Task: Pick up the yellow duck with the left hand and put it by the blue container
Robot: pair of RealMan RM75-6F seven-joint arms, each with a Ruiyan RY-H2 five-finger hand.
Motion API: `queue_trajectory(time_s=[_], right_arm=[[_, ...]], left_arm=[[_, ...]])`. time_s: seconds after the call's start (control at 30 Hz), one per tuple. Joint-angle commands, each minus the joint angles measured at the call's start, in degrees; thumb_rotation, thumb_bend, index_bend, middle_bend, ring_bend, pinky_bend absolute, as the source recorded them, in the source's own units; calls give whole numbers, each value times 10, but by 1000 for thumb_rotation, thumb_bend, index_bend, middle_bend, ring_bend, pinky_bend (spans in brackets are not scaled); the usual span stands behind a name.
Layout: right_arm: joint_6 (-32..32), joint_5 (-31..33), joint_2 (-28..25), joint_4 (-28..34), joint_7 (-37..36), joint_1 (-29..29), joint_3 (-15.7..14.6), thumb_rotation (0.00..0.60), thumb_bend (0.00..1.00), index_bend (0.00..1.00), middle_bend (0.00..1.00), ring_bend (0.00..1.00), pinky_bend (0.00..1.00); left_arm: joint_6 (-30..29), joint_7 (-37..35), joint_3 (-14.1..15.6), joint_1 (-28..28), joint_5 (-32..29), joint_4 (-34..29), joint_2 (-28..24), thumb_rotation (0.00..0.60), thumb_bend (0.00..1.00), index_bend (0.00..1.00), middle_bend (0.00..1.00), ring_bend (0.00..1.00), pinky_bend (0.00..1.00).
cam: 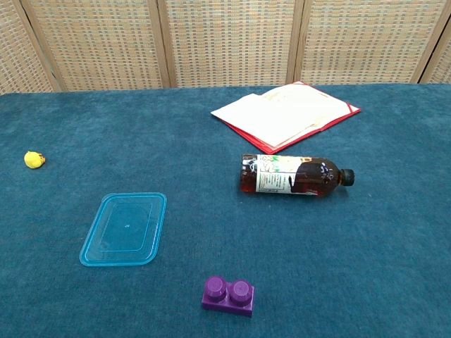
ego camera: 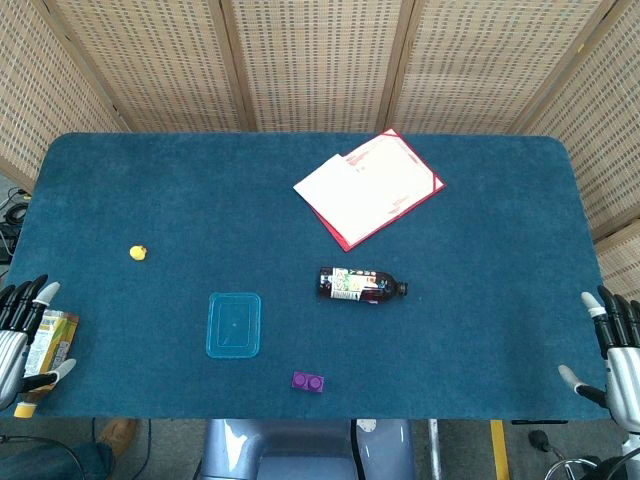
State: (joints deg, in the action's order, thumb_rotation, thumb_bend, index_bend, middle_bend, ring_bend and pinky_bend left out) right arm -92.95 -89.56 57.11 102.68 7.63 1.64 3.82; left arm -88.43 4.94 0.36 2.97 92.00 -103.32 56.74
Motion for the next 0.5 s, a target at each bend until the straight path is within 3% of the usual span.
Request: queue_trajectory(time_s=[0.03,0.33,0.5], right_arm=[[1,1,-1,0,-1,-1,0,600,0,66,0,0,0],[11,12,0,0,-1,-5,3,600,0,72,0,0,0],[10,12,-1,-1,-3,-4,3,600,0,77,0,0,0]], left_arm=[[0,1,0,0,0,0,0,600,135,0,0,0,0],[24,2,-4,11,-15,4,3,600,137,0,0,0,0],[89,0,-38,56,-68,36,16,600,137,0,0,0,0]])
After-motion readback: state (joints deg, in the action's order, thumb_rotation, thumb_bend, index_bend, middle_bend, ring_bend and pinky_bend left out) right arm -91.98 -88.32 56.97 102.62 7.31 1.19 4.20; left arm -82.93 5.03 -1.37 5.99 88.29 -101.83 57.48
